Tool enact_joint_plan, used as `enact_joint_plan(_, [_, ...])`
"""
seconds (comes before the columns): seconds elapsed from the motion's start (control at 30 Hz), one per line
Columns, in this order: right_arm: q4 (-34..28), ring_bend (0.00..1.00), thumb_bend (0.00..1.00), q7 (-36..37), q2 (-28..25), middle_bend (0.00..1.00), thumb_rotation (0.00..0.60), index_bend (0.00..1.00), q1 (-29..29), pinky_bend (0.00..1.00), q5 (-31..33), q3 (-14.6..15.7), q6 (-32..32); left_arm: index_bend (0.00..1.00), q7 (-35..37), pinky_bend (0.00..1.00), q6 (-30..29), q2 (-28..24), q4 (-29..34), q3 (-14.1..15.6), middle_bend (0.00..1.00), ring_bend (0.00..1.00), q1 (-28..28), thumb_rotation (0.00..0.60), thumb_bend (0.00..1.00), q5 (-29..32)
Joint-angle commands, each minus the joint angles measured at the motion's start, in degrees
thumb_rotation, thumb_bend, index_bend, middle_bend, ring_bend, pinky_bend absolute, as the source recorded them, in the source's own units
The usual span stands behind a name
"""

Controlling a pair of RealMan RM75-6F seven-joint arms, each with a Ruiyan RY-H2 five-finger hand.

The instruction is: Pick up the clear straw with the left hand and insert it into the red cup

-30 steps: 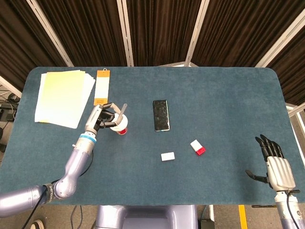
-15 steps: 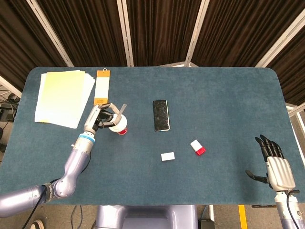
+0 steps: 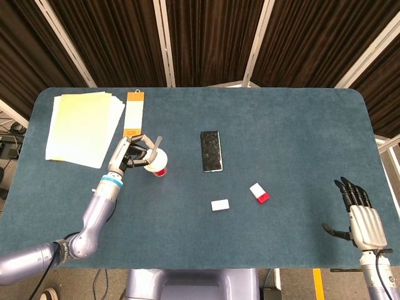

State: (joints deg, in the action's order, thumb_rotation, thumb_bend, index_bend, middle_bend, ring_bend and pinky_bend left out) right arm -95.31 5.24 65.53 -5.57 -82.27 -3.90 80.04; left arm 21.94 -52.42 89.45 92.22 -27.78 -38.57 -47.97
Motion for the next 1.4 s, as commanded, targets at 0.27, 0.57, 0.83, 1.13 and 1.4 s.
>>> enact_joint_plan(0.27, [-0.2,0.00,0.15,0.0,-0.1,0.00,0.600,0.03,0.0,0.00,0.1,0.0,-0.1,0.59,1.2,0.77,0.2,0.2,-0.9,1.0,1.00,0.93,0.7,0.600,0.40,-1.6])
enact_joint_plan(0.57, [-0.2,0.00,0.15,-0.2,-0.1,0.00,0.600,0.03,0.1,0.00,0.0,0.0,0.0,0.55,2.2,0.76,0.5,0.4,-2.0,2.1,0.98,0.91,1.3,0.600,0.39,-2.7])
enact_joint_plan(0.83, [-0.3,0.00,0.15,-0.3,0.0,0.00,0.600,0.03,0.1,0.00,0.1,0.0,0.1,0.48,1.8,0.75,0.1,0.0,-2.2,2.5,0.97,0.90,1.7,0.600,0.22,-3.3])
enact_joint_plan(1.13, [-0.4,0.00,0.15,-0.5,-0.1,0.00,0.600,0.03,0.1,0.00,0.3,0.0,-0.1,0.48,2.0,0.75,-1.1,-1.0,-0.8,2.2,0.96,0.89,2.5,0.600,0.21,-4.3])
enact_joint_plan(1.4, [-0.3,0.00,0.15,-0.7,-0.2,0.00,0.600,0.03,0.1,0.00,0.2,0.1,-0.1,0.45,-2.6,0.64,-9.6,-7.7,6.5,6.4,0.86,0.82,8.0,0.600,0.21,-15.5])
